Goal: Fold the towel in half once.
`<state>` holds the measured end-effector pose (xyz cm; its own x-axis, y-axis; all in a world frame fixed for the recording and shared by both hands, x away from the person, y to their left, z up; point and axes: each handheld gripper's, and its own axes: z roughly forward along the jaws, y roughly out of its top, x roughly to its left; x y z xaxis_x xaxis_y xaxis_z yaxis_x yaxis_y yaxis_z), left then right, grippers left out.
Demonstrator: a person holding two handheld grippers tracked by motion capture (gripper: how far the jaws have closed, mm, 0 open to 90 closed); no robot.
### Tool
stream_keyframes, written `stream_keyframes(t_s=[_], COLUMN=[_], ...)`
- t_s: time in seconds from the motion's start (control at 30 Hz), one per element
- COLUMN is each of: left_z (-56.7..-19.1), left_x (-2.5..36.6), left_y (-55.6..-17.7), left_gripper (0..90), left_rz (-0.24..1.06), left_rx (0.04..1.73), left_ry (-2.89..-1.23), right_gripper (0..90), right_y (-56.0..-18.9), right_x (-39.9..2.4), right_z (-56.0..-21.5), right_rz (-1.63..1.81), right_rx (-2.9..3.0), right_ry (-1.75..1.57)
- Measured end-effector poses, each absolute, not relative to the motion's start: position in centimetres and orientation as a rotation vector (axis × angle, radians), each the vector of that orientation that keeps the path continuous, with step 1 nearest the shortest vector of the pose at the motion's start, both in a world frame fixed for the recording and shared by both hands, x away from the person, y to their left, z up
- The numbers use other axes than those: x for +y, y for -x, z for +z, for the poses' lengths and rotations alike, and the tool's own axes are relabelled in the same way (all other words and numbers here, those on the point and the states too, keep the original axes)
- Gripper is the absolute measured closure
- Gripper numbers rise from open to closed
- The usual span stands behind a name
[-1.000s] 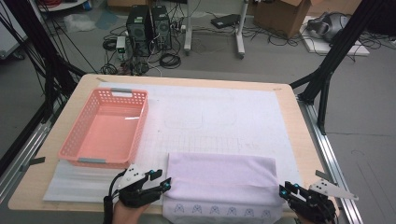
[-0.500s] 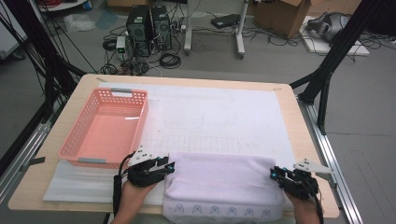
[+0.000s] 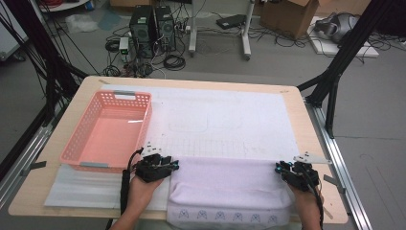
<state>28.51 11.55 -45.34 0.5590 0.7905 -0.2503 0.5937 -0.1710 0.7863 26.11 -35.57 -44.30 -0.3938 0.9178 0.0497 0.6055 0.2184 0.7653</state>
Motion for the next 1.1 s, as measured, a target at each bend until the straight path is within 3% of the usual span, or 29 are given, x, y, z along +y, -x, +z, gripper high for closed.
stream_keyframes(t_s=[0.27, 0.43, 0.57, 0.6, 0.67, 0.7, 0.73, 1.1], left_z=[-45.3, -45.2, -45.2, -45.3, -45.3, -45.3, -45.4, -43.9], left_x=[11.1, 10.1, 10.1, 10.0, 10.1, 10.3, 10.4, 11.0], left_y=[-28.5, -28.0, -28.0, -28.0, -28.1, -28.2, -28.3, -28.9], left_gripper=[48.8, 64.1, 74.5, 82.6, 84.2, 84.6, 85.0, 86.3], left_rz=[0.266, 0.411, 0.367, 0.352, 0.333, 0.305, 0.29, 0.279], left_rx=[1.097, 1.083, 1.054, 1.055, 1.068, 1.081, 1.087, 1.067], left_ry=[-1.896, -1.966, -1.969, -1.963, -1.95, -1.939, -1.93, -1.841], right_gripper=[52.4, 50.4, 61.8, 63.7, 72.4, 82.5, 84.5, 86.7], right_y=[-24.4, -24.4, -24.4, -24.4, -24.4, -24.5, -24.5, -24.6], right_x=[-36.6, -35.5, -35.0, -35.0, -35.1, -35.1, -35.0, -35.8], right_z=[-44.4, -44.5, -44.4, -44.4, -44.4, -44.5, -44.6, -44.4], right_rz=[1.031, 0.98, 0.977, 0.988, 1.014, 1.038, 1.066, 1.148], right_rx=[2.167, 2.177, 2.212, 2.215, 2.224, 2.232, 2.243, 2.182], right_ry=[-1.423, -1.392, -1.357, -1.367, -1.38, -1.386, -1.385, -1.417])
